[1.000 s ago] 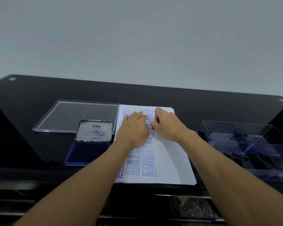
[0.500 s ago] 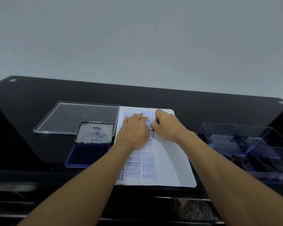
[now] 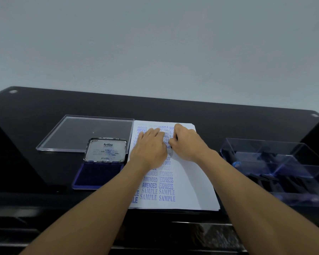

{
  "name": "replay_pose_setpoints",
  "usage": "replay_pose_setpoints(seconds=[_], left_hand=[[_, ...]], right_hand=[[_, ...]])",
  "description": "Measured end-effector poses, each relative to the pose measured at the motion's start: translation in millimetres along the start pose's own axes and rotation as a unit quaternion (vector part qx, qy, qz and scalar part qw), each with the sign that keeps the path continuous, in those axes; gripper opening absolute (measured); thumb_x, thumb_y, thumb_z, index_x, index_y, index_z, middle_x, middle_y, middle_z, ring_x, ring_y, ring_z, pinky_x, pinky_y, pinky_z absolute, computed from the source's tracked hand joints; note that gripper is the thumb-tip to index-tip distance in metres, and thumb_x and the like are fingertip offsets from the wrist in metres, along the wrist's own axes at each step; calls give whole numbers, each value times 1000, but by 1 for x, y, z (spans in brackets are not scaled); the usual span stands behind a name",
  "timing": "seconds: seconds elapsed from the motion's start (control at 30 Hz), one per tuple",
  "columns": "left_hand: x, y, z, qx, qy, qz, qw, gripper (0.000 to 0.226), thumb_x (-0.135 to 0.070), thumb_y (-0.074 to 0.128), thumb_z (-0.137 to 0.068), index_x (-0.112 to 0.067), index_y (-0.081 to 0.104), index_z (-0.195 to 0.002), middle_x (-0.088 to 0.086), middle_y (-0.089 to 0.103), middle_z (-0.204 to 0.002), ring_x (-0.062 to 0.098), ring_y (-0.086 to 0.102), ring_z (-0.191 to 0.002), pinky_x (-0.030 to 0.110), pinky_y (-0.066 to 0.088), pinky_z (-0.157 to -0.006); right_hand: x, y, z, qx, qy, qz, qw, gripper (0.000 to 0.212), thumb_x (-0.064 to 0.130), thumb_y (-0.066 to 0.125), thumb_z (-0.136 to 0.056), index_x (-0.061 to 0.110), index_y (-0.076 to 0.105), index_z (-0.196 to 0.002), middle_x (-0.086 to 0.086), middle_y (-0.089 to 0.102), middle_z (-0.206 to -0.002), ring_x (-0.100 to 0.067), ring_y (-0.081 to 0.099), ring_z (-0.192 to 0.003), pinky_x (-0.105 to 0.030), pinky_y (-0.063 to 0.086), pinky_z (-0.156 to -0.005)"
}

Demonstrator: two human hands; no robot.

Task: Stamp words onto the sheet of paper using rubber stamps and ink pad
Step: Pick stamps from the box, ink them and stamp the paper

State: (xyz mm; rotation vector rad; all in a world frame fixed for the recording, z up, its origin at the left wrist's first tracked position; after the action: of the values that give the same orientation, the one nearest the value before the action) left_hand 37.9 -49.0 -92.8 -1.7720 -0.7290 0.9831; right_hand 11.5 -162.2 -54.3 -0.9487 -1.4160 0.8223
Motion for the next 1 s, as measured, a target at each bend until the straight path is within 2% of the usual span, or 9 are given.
replay_pose_setpoints(seconds=[0.23,0.47,0.67,0.87,0.93,1.0], left_hand=[[0,0,0,4,-3,2,1000,44,-20,29,-100,-13,45,-140,2,45,-142,21,36,-132,49,25,-114],[-1,-1,1,5,0,1,1000,42,-20,30,-98,-13,47,-136,1,48,-137,21,38,-128,49,27,-113],[-1,-2,0,6,-6,5,1000,39,-20,30,-98,-14,50,-131,1,50,-132,21,41,-123,49,29,-110],[-1,-4,0,30,-21,23,999,45,-20,32,-98,-12,45,-141,4,45,-146,23,36,-134,51,26,-114],[0,-5,-1,40,-31,39,998,44,-17,34,-97,-12,48,-138,5,48,-142,24,38,-133,51,27,-113],[1,-10,-3,50,-48,61,996,36,-14,38,-94,-9,56,-124,5,56,-128,25,45,-125,48,31,-109]], right_hand=[[0,-1,-5,17,5,-7,1000,19,20,49,-95,15,38,-81,-6,55,-78,-18,41,-63,-32,33,-54],[-1,2,1,-6,-2,0,1000,16,22,48,-95,13,39,-86,-9,57,-78,-19,40,-60,-34,34,-53],[0,-1,-1,0,11,0,1000,22,21,48,-94,17,35,-78,-4,52,-74,-18,39,-60,-32,32,-53],[0,-1,-1,16,11,3,1000,18,22,48,-95,16,37,-82,-5,55,-78,-19,42,-61,-33,33,-53],[0,-1,-1,24,7,9,1000,17,22,48,-96,16,37,-83,-6,56,-79,-19,43,-62,-33,34,-54],[1,-2,-1,36,6,13,999,18,23,48,-96,18,38,-83,-6,57,-81,-19,44,-63,-34,37,-56]])
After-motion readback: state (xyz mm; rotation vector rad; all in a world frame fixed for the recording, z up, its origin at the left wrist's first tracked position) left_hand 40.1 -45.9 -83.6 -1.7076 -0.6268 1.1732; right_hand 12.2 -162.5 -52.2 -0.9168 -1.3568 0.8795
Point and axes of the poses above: each hand's wrist, its own z-axis away from the middle knuckle, its own y-axis out of the palm, x = y × z, the point moved 7 cm from there along -z, towards the middle knuckle
